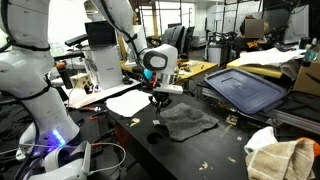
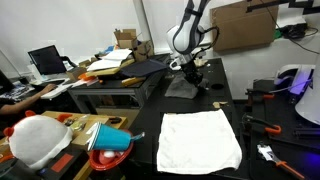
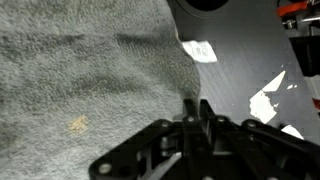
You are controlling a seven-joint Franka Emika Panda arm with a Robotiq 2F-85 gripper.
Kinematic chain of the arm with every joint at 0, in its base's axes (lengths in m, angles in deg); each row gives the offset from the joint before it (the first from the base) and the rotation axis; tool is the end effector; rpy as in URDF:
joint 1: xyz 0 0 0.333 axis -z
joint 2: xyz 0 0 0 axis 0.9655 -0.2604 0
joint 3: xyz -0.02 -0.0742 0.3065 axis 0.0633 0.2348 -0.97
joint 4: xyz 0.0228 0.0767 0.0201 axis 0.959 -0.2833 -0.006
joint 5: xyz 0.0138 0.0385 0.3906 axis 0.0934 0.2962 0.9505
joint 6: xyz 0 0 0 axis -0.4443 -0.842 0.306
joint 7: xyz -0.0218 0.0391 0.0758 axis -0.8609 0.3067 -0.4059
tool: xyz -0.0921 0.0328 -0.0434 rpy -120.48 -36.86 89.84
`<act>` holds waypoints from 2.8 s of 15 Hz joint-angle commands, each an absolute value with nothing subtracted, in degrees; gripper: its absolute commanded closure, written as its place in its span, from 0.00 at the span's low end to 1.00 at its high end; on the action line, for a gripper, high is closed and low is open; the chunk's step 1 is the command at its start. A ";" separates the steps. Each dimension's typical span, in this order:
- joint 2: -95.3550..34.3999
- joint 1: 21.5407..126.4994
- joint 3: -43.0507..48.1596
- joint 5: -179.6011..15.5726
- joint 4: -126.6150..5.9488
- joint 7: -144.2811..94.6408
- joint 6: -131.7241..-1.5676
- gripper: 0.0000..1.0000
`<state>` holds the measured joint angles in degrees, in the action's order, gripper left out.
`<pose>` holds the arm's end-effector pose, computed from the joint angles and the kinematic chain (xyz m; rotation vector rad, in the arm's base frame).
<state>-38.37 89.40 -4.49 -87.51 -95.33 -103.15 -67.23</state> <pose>0.5032 -0.1021 0.1604 -2.4472 -1.6845 0.3825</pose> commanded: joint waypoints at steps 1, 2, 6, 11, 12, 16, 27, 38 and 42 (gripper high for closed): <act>-36.12 88.09 -4.04 -89.22 -96.50 -111.69 -61.79 0.58; -36.27 87.75 -3.89 -89.70 -96.11 -113.79 -60.31 0.49; -36.77 86.32 -2.76 -90.84 -94.66 -115.97 -58.44 0.21; -39.95 84.74 -0.02 -91.87 -89.91 -108.57 -64.66 0.34; -40.92 84.21 0.49 -93.01 -88.93 -107.16 -66.78 0.28; -44.68 82.04 2.44 -100.95 -86.40 -103.16 -76.03 0.50; -52.23 81.65 0.07 -104.16 -80.08 -105.01 -81.06 1.00; -51.70 83.83 -6.01 -96.06 -80.34 -108.51 -77.77 1.00; -48.90 85.44 -8.08 -92.85 -83.69 -112.16 -75.98 1.00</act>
